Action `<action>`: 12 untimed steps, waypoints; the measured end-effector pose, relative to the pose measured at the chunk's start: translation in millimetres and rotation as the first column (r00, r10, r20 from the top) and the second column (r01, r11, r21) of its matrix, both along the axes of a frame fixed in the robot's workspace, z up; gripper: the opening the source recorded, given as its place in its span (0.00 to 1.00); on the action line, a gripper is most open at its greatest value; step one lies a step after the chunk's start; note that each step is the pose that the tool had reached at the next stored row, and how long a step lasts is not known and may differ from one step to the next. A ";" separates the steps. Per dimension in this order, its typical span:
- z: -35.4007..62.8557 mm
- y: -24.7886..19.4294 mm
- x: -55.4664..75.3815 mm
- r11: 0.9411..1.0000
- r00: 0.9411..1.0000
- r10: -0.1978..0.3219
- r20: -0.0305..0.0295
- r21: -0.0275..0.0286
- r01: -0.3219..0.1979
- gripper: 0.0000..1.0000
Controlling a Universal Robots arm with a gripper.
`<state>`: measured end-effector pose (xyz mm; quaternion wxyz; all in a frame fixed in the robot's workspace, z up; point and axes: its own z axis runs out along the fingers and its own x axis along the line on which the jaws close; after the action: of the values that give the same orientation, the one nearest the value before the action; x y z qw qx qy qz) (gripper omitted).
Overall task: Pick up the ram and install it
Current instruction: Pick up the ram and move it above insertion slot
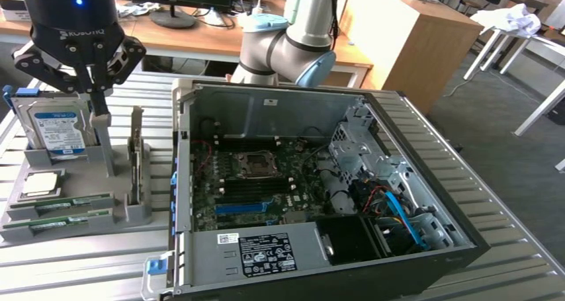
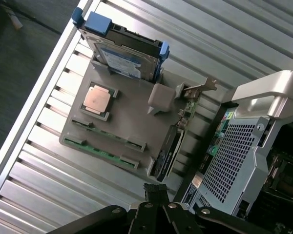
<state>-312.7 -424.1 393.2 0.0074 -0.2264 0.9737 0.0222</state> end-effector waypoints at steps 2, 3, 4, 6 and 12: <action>0.0 0.0 0.0 1.000 1.000 0.010 0.000 0.000 -0.010 0.11; 0.0 0.0 0.0 1.000 1.000 0.014 0.000 0.000 -0.014 0.11; 0.0 0.0 0.0 1.000 1.000 0.019 0.000 0.000 -0.019 0.11; 0.0 0.0 0.0 1.000 1.000 0.028 0.000 0.000 -0.028 0.11; 0.0 0.0 0.0 0.998 0.998 0.056 0.000 0.000 -0.056 0.11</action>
<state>-312.7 -424.0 393.2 0.0068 -0.2538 0.9670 0.0224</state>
